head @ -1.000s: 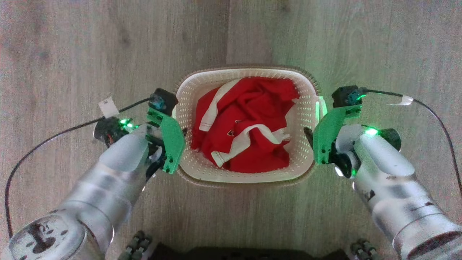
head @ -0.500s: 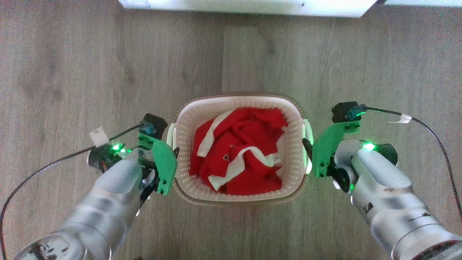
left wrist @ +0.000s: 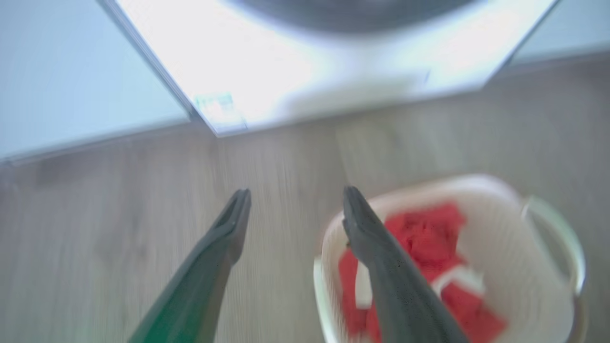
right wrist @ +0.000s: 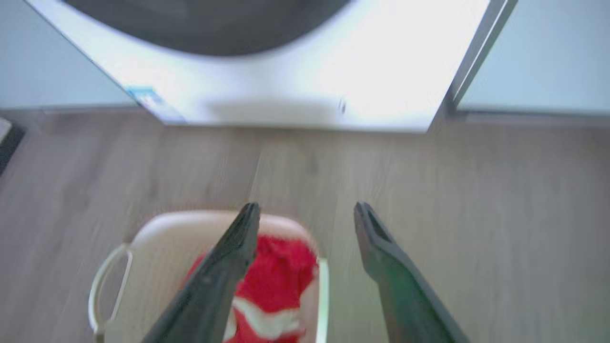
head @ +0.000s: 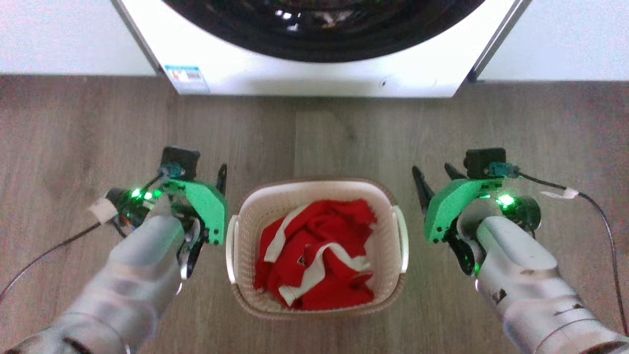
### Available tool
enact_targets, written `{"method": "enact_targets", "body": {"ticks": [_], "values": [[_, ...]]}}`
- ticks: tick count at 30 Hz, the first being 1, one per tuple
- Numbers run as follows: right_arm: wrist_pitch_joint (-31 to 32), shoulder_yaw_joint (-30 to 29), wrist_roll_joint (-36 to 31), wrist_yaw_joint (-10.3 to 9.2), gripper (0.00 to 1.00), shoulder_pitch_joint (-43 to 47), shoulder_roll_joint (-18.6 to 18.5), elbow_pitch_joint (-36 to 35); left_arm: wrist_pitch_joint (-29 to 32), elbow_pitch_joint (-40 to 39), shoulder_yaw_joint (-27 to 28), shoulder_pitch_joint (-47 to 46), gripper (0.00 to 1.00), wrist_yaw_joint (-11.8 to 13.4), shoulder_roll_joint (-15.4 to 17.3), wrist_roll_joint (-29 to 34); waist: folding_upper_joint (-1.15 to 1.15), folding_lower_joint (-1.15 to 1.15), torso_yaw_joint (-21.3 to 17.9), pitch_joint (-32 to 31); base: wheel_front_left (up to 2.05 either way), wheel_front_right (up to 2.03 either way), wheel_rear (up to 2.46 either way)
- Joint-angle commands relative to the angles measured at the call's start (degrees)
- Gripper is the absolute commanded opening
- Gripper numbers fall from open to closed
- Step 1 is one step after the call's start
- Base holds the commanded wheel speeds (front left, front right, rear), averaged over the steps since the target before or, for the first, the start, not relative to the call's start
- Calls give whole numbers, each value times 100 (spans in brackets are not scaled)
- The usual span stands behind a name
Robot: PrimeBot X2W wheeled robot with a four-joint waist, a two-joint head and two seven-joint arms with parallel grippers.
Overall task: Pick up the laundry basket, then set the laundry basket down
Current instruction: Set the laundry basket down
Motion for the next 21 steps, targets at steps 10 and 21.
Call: {"method": "enact_targets", "body": {"ticks": [10,21], "values": [[-569,-1005,-1262,31,100,256,107,-1273,-71,-3782,2380,1544,100,1172,1036,2092,0,0,-215,-712,0,0,0],[-572,-1727,-2029,31,100,1778,107,-3920,-72,-5919,3935,3115,100,1050,716,3607,0,0,-233,-964,0,0,0]]}}
